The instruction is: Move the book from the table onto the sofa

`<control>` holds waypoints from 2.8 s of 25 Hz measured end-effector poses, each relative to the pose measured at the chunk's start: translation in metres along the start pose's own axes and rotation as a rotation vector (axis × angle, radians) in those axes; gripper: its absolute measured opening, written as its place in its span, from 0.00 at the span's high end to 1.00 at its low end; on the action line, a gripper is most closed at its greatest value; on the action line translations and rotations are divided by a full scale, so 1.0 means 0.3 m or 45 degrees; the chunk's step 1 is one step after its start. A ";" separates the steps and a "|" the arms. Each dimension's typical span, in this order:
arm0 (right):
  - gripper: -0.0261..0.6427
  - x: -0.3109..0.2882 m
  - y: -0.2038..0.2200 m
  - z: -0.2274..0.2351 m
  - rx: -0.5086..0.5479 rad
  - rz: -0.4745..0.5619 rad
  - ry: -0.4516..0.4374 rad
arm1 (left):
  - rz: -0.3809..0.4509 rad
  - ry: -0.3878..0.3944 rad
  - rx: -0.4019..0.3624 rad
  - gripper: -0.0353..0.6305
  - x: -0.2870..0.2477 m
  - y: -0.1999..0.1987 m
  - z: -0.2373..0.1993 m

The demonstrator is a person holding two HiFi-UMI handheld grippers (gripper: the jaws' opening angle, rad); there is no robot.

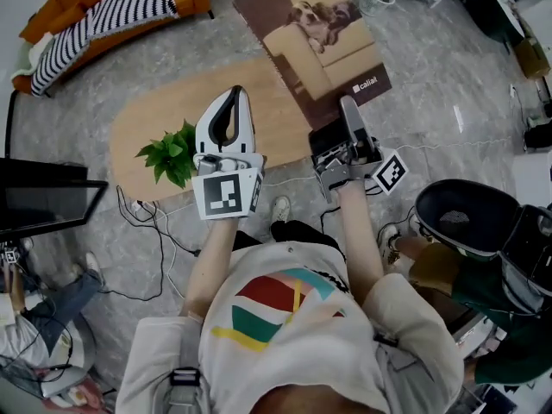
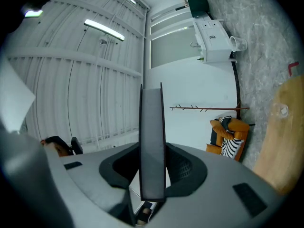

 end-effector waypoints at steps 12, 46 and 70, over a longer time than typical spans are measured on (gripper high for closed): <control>0.73 0.002 -0.496 0.018 0.149 0.095 0.031 | -0.013 0.179 0.049 0.94 -0.351 0.117 0.394; 0.73 -0.795 -1.695 0.755 -0.019 -0.125 0.062 | -0.028 -0.098 -0.009 0.94 -1.691 0.687 0.832; 0.73 -1.934 -1.254 1.443 -0.412 -0.760 -0.035 | 0.014 -0.893 -0.316 0.94 -2.161 0.802 -0.090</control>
Point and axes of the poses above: the fingertips, and each gripper's own axes: x backward along the fingers, z to its right, y out of its underside, the point moved 5 cm from there along x, backward along the fingers, and after that the axes turned 11 degrees about z, right-handed, at the moved point
